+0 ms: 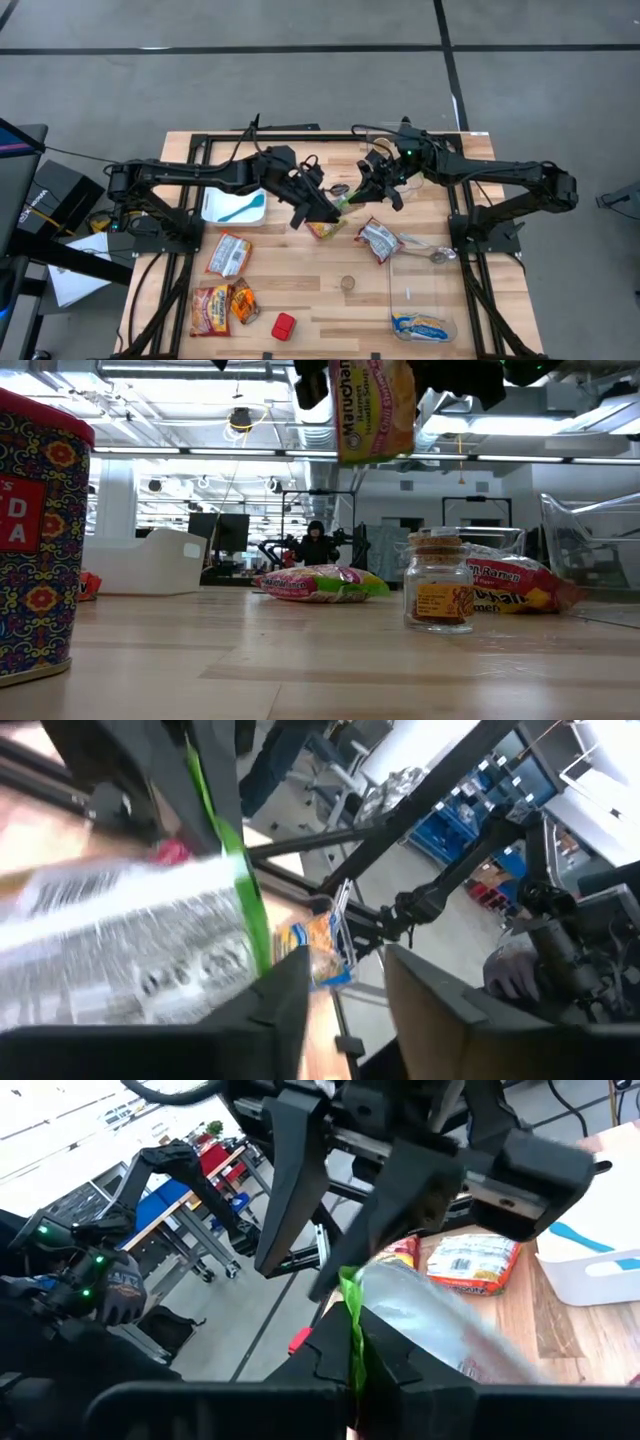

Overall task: Pick & Place Food Item
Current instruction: Put the top green noodle pack into the bottom transparent bin

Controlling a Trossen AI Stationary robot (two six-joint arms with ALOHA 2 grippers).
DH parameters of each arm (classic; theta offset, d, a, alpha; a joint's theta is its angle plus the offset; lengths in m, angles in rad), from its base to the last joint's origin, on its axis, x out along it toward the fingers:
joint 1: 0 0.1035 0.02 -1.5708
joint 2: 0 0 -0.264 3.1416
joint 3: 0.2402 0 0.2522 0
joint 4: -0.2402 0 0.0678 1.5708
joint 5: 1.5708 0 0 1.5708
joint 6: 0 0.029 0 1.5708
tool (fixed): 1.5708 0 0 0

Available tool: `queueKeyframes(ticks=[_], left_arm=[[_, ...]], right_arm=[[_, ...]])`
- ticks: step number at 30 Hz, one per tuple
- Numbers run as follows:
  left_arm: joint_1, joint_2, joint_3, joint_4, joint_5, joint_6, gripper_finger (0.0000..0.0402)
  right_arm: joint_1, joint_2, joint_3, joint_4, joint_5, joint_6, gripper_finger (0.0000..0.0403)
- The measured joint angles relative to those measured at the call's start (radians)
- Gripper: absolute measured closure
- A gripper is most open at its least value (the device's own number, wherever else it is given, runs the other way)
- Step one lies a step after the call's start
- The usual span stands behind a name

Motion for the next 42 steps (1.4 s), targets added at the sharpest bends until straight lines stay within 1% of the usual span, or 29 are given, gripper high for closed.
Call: queueKeyframes(ticks=[4, 8, 10, 12, 16, 18, 20, 25, 31, 37, 42], left_arm=[[0.000, 0.000, 0.000, -0.049, 0.058, 0.005, 0.0209], [0.005, -0.023, 0.000, -0.093, 0.138, 0.005, 0.0175], [0.004, -0.050, -0.001, -0.141, 0.162, 0.013, 0.0168], [-0.001, -0.083, 0.001, -0.177, 0.164, 0.034, 0.0167], [-0.001, -0.158, 0.000, -0.263, 0.174, 0.063, 0.0173], [0.002, -0.198, 0.000, -0.301, 0.154, 0.066, 0.0179], [0.003, -0.233, 0.000, -0.317, 0.112, 0.067, 0.0184], [0.003, -0.299, 0.000, -0.339, 0.017, 0.106, 0.0194], [0.003, -0.330, 0.000, -0.344, -0.064, 0.113, 0.0197], [0.003, -0.328, -0.001, -0.399, -0.080, 0.135, 0.0198], [0.003, -0.327, -0.002, -0.448, -0.086, 0.162, 0.0198]], right_arm=[[0.000, 0.000, 0.000, -0.003, 0.000, 0.009, 0.0403], [0.000, -0.001, 0.000, -0.033, 0.000, 0.010, 0.0403], [0.000, -0.010, -0.001, -0.069, 0.000, 0.010, 0.0403], [0.000, -0.024, -0.002, -0.096, 0.001, 0.003, 0.0403], [0.000, -0.064, -0.002, -0.164, 0.004, 0.001, 0.0403], [0.000, -0.094, -0.001, -0.197, 0.018, 0.001, 0.0403], [0.003, -0.126, -0.001, -0.264, 0.046, -0.001, 0.0403], [0.024, -0.203, -0.001, -0.433, 0.156, -0.009, 0.0403], [0.080, -0.270, -0.001, -0.581, 0.270, 0.067, 0.0403], [0.169, -0.322, -0.001, -0.714, 0.361, 0.178, 0.0403], [0.257, -0.367, -0.001, -0.782, 0.449, 0.288, 0.0403]])
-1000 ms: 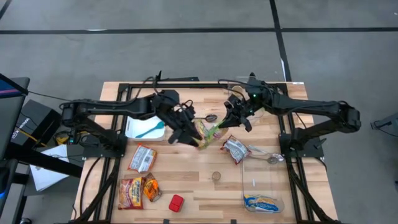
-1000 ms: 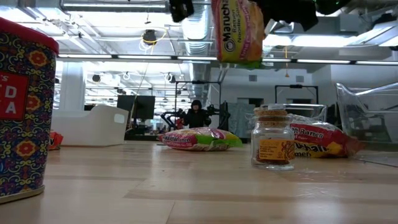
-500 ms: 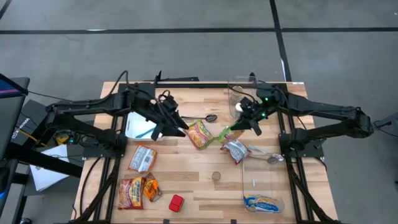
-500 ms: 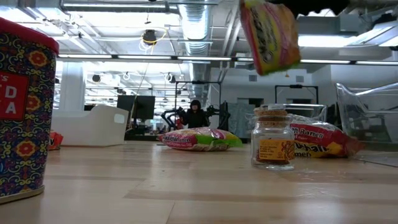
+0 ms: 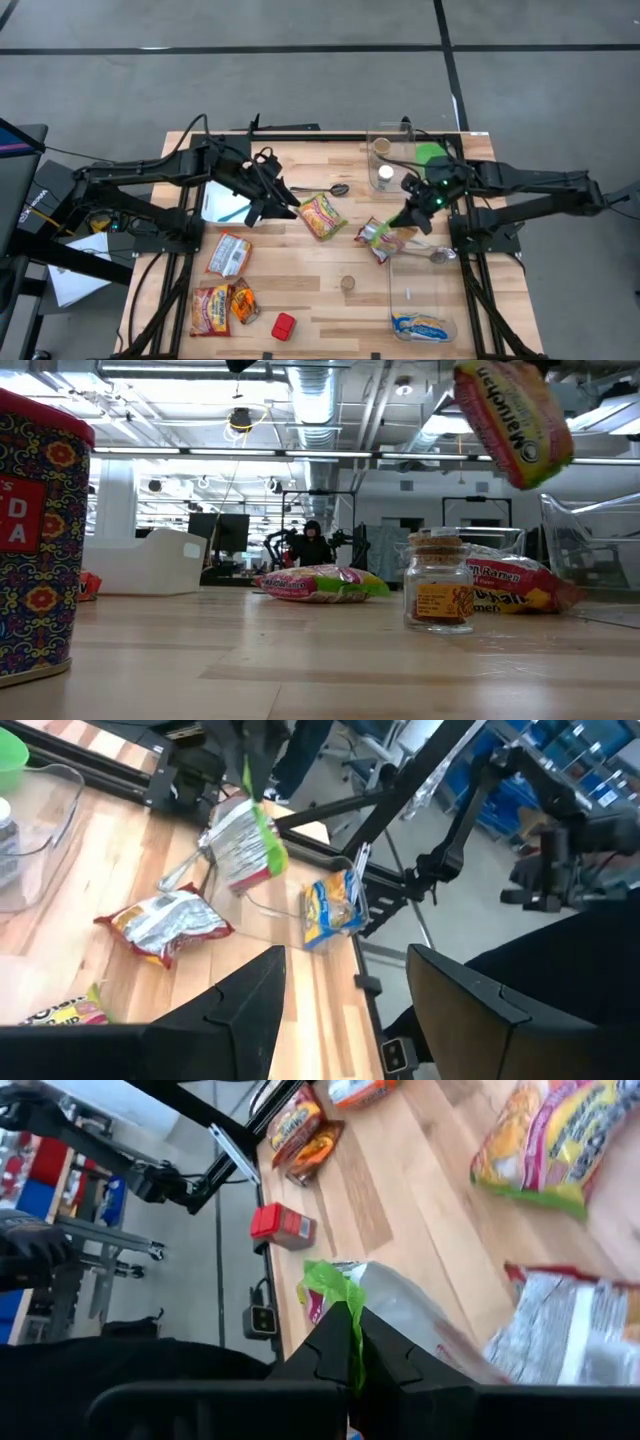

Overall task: Pick & Place Food Item
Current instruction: Put the top green noodle pack into the bottom transparent bin

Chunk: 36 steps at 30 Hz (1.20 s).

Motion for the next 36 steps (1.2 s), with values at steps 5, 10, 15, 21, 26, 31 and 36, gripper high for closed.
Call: queueKeyframes(ticks=[5, 10, 15, 21, 26, 31, 36], left_arm=[[0.000, 0.000, 0.000, -0.003, -0.003, 0.003, 0.0198], [0.000, 0.000, 0.000, -0.003, -0.003, 0.024, 0.0198], [0.000, 0.000, 0.000, -0.003, -0.003, 0.030, 0.0198], [0.000, 0.000, 0.000, -0.003, -0.002, 0.038, 0.0198], [0.000, 0.000, 0.000, -0.002, -0.002, 0.057, 0.0198], [0.000, 0.000, 0.000, -0.002, -0.002, 0.059, 0.0198], [0.000, 0.000, 0.000, -0.002, -0.002, 0.059, 0.0198]], right_arm=[[0.104, -0.044, 0.000, -0.025, 0.096, 0.131, 0.0403], [0.237, -0.070, 0.000, -0.076, 0.205, 0.267, 0.0403], [0.366, -0.072, 0.000, -0.117, 0.310, 0.435, 0.0403], [0.501, -0.054, 0.000, -0.187, 0.416, 0.637, 0.0403], [0.577, -0.014, 0.000, -0.265, 0.460, 0.800, 0.0403], [0.635, 0.040, 0.000, -0.293, 0.470, 0.936, 0.0403], [0.695, 0.095, 0.000, -0.295, 0.465, 1.025, 0.0403]])
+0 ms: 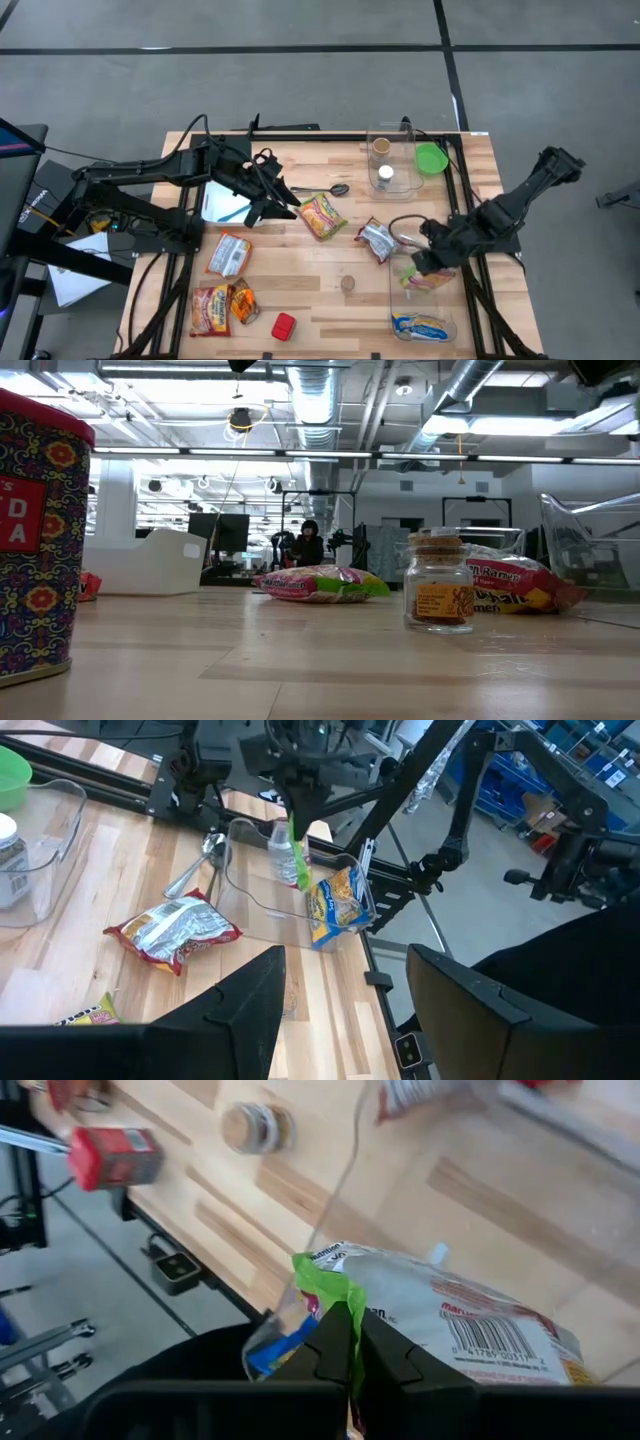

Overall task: Pick & Place Food Item
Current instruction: Put the top green noodle pack into the bottom transparent bin

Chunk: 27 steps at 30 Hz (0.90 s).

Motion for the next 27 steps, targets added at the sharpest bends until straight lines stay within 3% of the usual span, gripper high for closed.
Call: queueKeyframes(ticks=[19, 27], left_arm=[[0.000, 0.000, 0.000, 0.000, 0.003, 0.004, 0.0198], [0.000, 0.000, 0.000, 0.000, 0.003, 0.021, 0.0198]], right_arm=[[0.065, 0.288, 0.001, 0.034, -0.029, 0.118, 0.0403], [0.100, 0.403, 0.070, 0.009, -0.045, 0.191, 0.0403]])
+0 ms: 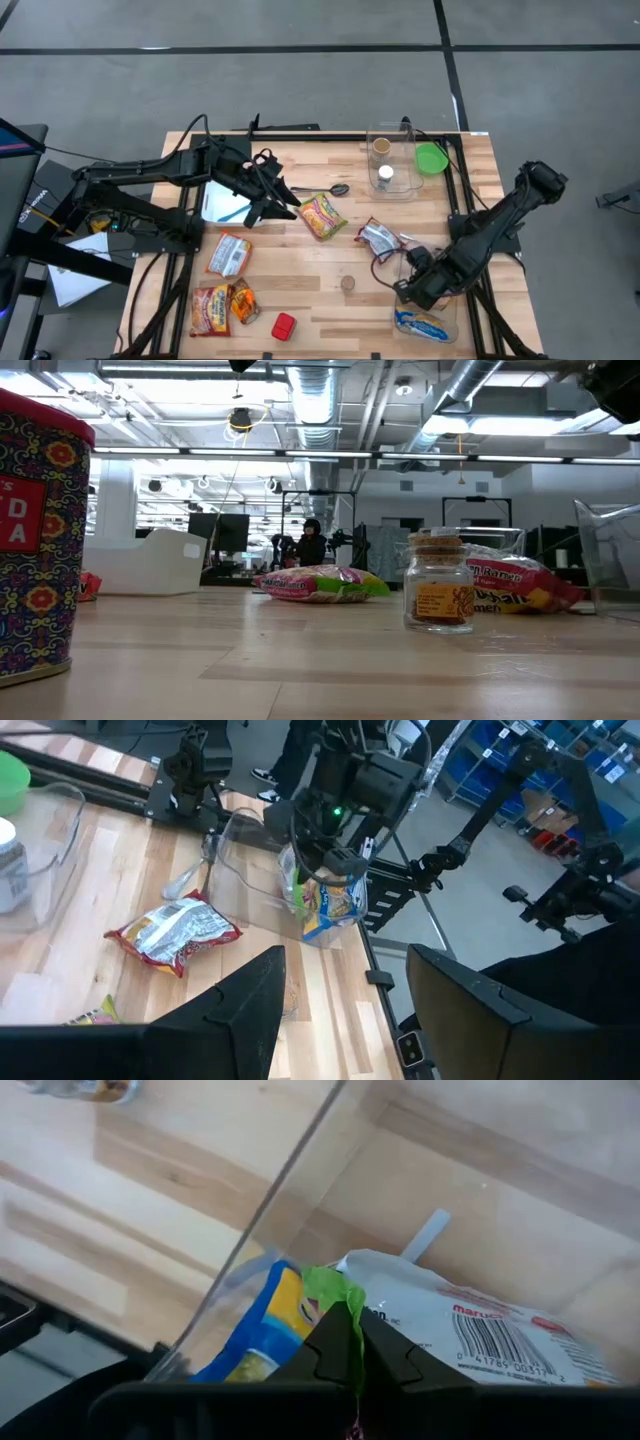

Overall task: Pick & Place Food Item
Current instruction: Put the top green noodle pack into the bottom transparent bin

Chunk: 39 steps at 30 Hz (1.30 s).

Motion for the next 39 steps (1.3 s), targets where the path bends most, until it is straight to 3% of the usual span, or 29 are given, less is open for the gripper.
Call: queueKeyframes(ticks=[12, 24, 29, 36, 39], left_arm=[[0.000, 0.000, 0.000, 0.000, 0.001, 0.029, 0.0198], [0.000, 0.000, 0.000, -0.004, 0.003, 0.029, 0.0198], [0.000, 0.000, 0.000, -0.005, 0.015, 0.029, 0.0198], [0.000, 0.000, 0.000, -0.005, 0.018, 0.028, 0.0198], [0.000, 0.000, 0.000, -0.004, 0.018, 0.028, 0.0198]], right_arm=[[0.003, 0.172, 0.214, -0.210, 0.008, 0.032, 0.0403], [0.076, 0.255, 0.272, -0.098, 0.038, 0.120, 0.0403], [0.121, 0.289, 0.272, -0.020, 0.136, 0.162, 0.0401], [0.151, 0.290, 0.272, -0.024, 0.282, 0.237, 0.0355], [0.154, 0.283, 0.272, -0.029, 0.296, 0.241, 0.0322]])
